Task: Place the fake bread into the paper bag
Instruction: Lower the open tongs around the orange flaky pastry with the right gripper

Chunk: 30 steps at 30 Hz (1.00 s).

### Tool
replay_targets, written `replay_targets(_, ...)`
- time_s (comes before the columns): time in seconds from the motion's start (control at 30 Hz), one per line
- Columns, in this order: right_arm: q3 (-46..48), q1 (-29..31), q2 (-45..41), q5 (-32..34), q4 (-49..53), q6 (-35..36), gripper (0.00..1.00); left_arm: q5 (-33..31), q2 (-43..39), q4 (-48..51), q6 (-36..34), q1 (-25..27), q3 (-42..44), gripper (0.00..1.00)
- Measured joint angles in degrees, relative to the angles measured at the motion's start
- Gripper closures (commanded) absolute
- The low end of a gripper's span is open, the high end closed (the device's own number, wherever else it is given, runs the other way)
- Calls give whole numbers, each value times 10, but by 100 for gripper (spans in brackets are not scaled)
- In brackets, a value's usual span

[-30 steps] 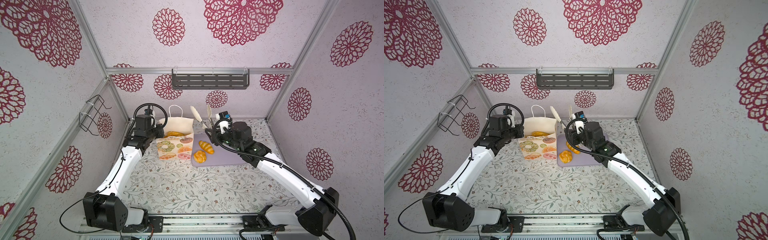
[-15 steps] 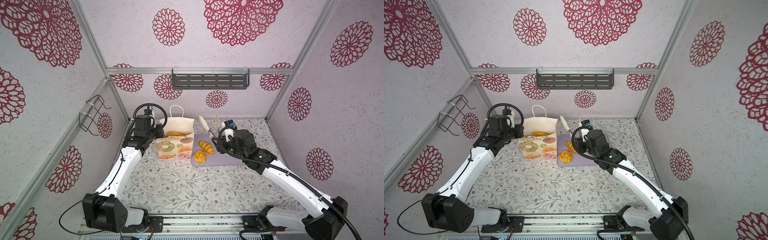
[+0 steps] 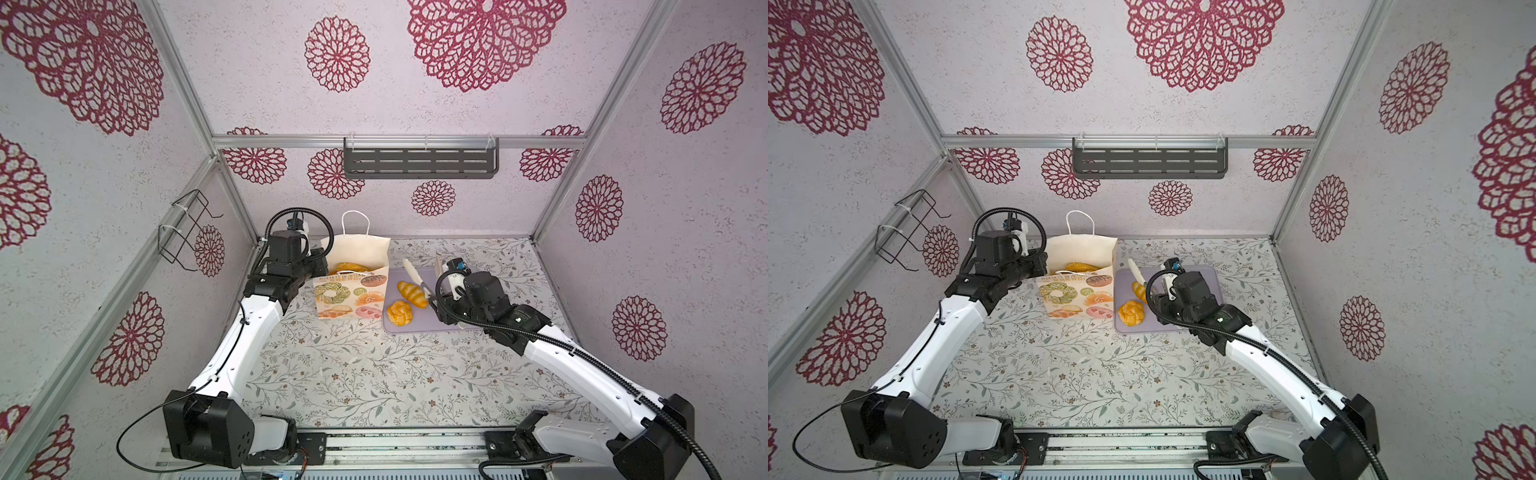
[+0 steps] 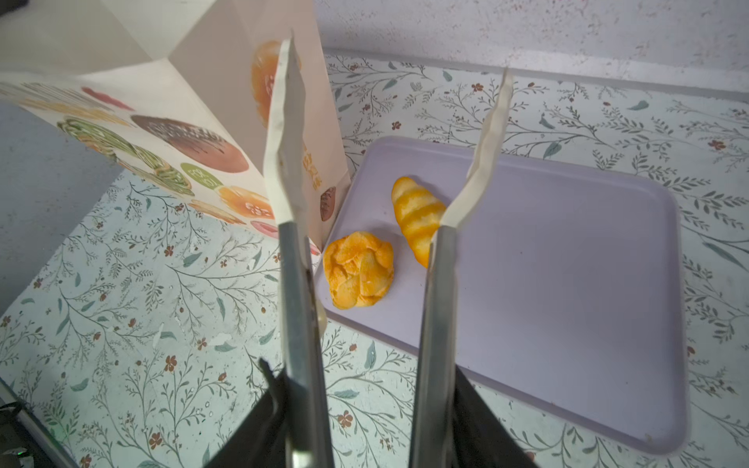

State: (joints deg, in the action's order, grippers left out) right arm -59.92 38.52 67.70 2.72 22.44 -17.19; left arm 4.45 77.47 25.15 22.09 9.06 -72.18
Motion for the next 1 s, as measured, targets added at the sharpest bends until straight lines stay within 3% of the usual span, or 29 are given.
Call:
replay_targets(0.4, 35, 0, -6, -17, 19, 11, 44, -1, 1, 1, 0, 0, 0, 100)
replay_targets(1.0, 98, 5, -6, -82, 19, 25, 51, -3, 9, 0, 0, 0, 0, 100)
